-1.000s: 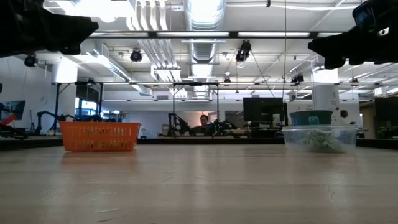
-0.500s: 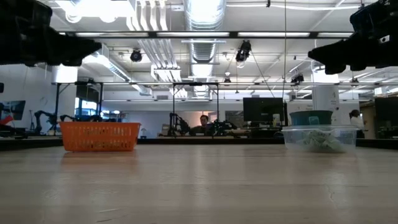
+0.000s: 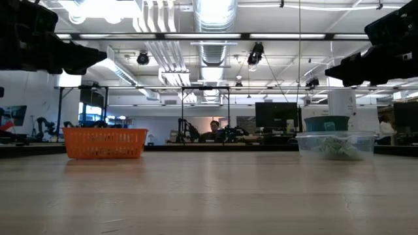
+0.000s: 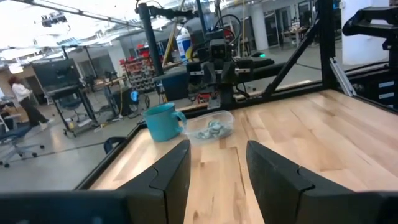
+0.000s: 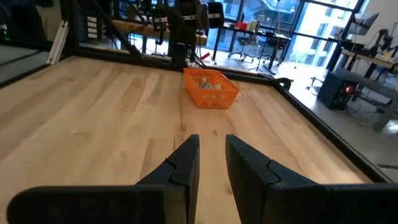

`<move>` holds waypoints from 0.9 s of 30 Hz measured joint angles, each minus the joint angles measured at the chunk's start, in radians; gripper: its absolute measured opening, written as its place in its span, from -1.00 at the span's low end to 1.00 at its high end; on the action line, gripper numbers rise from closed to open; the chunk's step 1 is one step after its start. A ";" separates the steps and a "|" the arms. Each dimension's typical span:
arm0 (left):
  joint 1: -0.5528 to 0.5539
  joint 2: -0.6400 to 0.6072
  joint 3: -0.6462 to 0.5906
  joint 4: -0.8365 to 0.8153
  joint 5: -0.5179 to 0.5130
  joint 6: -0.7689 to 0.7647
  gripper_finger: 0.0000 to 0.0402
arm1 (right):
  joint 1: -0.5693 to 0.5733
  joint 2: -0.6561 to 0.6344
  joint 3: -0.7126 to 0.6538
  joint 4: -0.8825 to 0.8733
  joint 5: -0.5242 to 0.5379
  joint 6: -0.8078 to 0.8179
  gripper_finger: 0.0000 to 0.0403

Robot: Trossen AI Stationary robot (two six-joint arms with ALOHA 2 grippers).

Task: Pick and place items into bin
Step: Return to Home Position

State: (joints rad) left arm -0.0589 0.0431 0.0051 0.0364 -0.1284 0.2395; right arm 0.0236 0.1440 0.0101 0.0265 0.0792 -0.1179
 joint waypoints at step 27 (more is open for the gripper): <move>0.000 0.020 0.000 0.008 -0.004 -0.023 -0.30 | 0.000 0.016 0.000 -0.007 0.000 0.116 -0.66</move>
State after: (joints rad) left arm -0.0593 0.0635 0.0048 0.0441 -0.1322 0.2161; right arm 0.0237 0.1596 0.0102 0.0195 0.0792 -0.0014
